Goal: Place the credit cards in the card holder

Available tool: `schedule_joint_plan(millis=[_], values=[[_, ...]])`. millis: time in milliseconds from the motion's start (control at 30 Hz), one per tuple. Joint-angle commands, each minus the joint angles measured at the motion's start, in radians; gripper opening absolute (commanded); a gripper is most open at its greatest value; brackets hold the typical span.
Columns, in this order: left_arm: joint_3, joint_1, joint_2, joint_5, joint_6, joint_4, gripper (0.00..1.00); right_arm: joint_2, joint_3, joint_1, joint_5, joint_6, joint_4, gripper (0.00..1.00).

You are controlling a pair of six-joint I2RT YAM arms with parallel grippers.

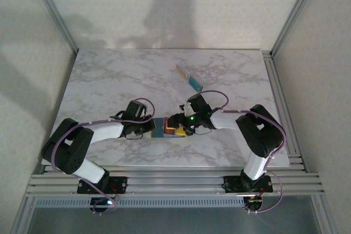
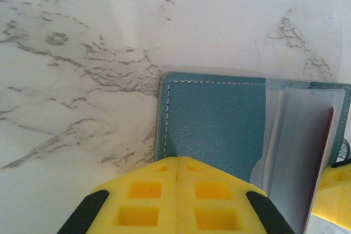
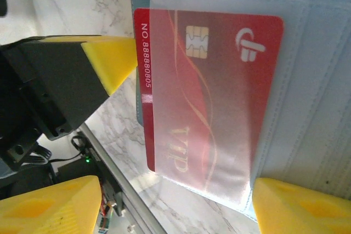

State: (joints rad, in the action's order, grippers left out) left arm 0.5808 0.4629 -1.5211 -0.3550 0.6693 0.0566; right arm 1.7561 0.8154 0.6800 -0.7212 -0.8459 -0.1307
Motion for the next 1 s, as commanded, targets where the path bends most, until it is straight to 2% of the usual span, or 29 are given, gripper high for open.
schedule_joint_plan(millis=[0, 400, 467, 700, 967], values=[[-0.018, 0.005, -0.049, 0.004, 0.002, -0.045, 0.03, 0.007, -0.030, -0.011, -0.063, -0.070, -0.122, 0.74], [-0.026, 0.001, -0.017, 0.024, 0.013, -0.046, 0.03, 0.032, -0.034, -0.016, -0.130, -0.135, -0.242, 0.75], [-0.018, -0.001, -0.021, 0.019, 0.009, -0.055, 0.03, -0.001, -0.035, -0.016, -0.092, -0.111, -0.196, 0.75], [-0.015, -0.001, -0.042, 0.016, 0.015, -0.043, 0.03, -0.119, 0.026, -0.026, 0.096, 0.107, 0.201, 0.80], [-0.019, -0.001, -0.055, 0.010, 0.009, -0.038, 0.02, -0.080, 0.005, -0.025, 0.111, 0.107, 0.183, 0.80]])
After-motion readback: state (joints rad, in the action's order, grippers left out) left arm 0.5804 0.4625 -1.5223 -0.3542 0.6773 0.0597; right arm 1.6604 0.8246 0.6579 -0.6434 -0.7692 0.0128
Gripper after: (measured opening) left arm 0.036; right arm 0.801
